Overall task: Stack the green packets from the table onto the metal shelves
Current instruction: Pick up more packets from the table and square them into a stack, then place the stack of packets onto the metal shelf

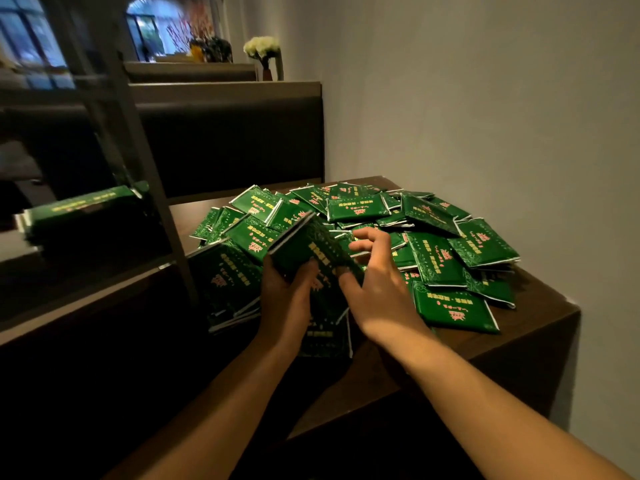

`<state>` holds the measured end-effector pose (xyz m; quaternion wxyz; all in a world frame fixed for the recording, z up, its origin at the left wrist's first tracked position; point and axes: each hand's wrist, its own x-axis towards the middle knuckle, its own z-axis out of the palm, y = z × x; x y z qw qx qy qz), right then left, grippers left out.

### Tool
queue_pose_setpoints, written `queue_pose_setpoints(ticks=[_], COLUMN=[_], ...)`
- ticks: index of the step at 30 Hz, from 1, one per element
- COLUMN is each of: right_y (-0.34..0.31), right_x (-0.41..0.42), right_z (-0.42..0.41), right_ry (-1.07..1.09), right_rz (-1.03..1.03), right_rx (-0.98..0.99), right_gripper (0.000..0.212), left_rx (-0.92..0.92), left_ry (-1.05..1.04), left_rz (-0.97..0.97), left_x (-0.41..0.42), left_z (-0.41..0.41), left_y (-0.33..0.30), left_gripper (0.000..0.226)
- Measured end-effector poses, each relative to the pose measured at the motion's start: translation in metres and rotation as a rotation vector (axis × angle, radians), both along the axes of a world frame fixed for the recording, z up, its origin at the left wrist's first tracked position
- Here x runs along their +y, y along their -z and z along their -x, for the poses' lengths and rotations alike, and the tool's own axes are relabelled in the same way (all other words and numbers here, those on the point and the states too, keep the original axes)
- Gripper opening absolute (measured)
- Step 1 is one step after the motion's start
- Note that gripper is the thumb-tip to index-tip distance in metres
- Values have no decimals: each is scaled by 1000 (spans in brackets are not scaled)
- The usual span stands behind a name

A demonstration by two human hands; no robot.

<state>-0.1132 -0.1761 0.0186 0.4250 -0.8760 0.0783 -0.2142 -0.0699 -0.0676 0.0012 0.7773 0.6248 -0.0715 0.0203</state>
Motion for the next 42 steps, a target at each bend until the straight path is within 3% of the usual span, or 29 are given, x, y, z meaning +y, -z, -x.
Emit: queue_pose_setpoints(ticks=[4,6,8,12,14,22,24,27,35,42], right_y=[-5,-10,-15,-23,-29,-39,-38,-37,-47,-43], right_x=[8,23,42,68,86,150,164,177,189,193], right_z=[5,11,20,21,17,-19,-31,-52,-95,-98], right_ry=[79,40,-21,-143,-179,-265,-261,-303,-255,-276], right_rz=[442,569,637,749,763,808,845,939,1089,1189], right_rx=[-175,-260,-266,-319,-395,-733,-708,-622,-525,-280], right_gripper=[25,28,39,55,61,33,33,42,37,38], left_rx=[233,310,315,347,331,309,325,359,303,318], left_ry=[44,61,-53,-224,-273,-411,-430,-512,-487,-571], left_rz=[95,139,203,373,408,544,580,562,429,337], left_x=[8,18,30,57,76,136,145,162,173,173], left_z=[17,29,40,54,62,65,57,39,23,20], left_y=[-24,-36,-45,-62,-70,-94,-95,-93,-80,-74], left_gripper=[11,31,37,14,13,12,13,32,21,34])
